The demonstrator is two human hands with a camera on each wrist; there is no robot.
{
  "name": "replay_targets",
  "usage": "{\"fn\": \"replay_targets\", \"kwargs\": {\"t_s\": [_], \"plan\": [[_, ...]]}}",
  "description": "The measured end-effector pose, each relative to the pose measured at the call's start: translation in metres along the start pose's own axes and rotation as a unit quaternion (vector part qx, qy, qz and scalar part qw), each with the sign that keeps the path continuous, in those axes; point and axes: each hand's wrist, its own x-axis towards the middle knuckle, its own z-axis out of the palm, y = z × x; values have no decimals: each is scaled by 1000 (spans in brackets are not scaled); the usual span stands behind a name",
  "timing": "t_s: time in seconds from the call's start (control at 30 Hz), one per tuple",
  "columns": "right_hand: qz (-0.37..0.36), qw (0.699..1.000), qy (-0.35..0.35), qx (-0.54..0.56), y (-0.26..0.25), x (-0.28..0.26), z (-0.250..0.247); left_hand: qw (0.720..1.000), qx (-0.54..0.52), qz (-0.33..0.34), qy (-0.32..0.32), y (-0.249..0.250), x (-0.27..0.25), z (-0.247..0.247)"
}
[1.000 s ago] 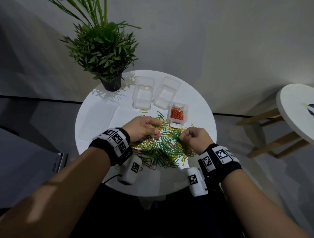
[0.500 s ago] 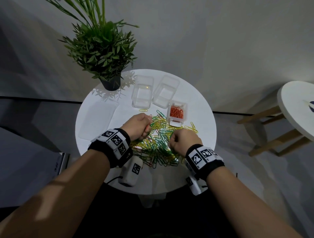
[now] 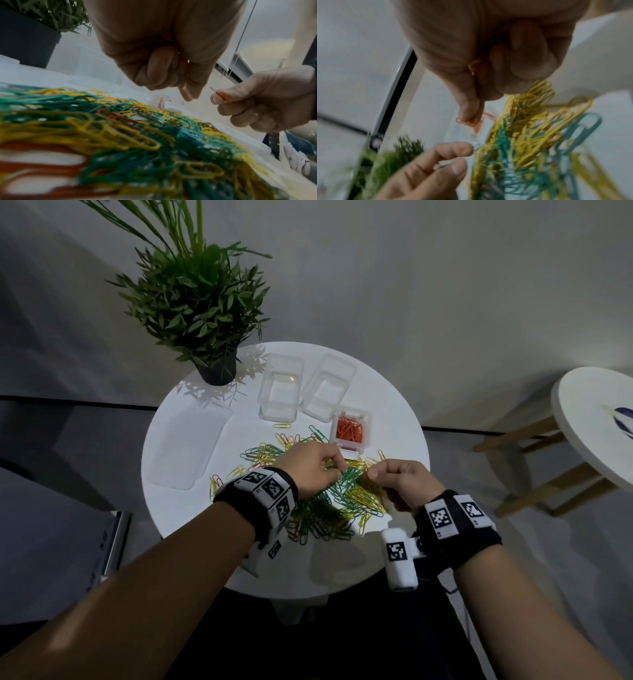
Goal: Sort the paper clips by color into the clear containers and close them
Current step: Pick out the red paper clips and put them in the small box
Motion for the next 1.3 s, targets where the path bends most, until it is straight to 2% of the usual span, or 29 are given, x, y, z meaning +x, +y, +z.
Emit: {"fn": "replay_targets", "kwargs": {"t_s": [0.2, 0.23, 0.3, 0.37, 0.4, 0.47, 0.57, 0.67, 0.8, 0.9, 1.03, 1.1, 1.2, 1.3], "plan": [[42, 982, -42, 177, -4, 6, -9, 993, -111, -14, 43, 20, 16, -2], [49, 978, -52, 198, -8, 8, -10, 985, -160, -34, 51, 23, 21, -5], [70, 967, -69, 236, -16, 13, -12, 951, -292, -85, 47, 30, 32, -14], [90, 963, -52, 247, -25, 21, -13, 915, -385, -118, 34, 39, 42, -20], [95, 965, -33, 243, -30, 27, -12, 909, -397, -124, 29, 43, 47, -22], [90, 971, 2, 223, -40, 38, -11, 918, -377, -123, 24, 47, 56, -23], [58, 985, 23, 161, -54, 49, -7, 941, -315, -119, 25, 43, 65, -18], [25, 993, 50, 102, -64, 56, -3, 952, -284, -109, 32, 38, 69, -15], [22, 991, 67, 111, -76, 64, 3, 967, -244, -73, 22, 34, 68, -16], [51, 989, 59, 125, -83, 64, 5, 953, -291, -81, 35, 36, 66, -18], [42, 994, 67, 74, -83, 59, 3, 935, -341, -88, 47, 32, 50, -22], [31, 994, 67, 76, -84, 54, 2, 949, -296, -83, 69, 23, 37, -25], [6, 995, 70, 71, -84, 44, 0, 976, -167, -80, 111, 2, 20, -27], [-31, 996, 69, 50, -78, 26, 5, 982, -47, -99, 152, -21, 6, -35]]}}
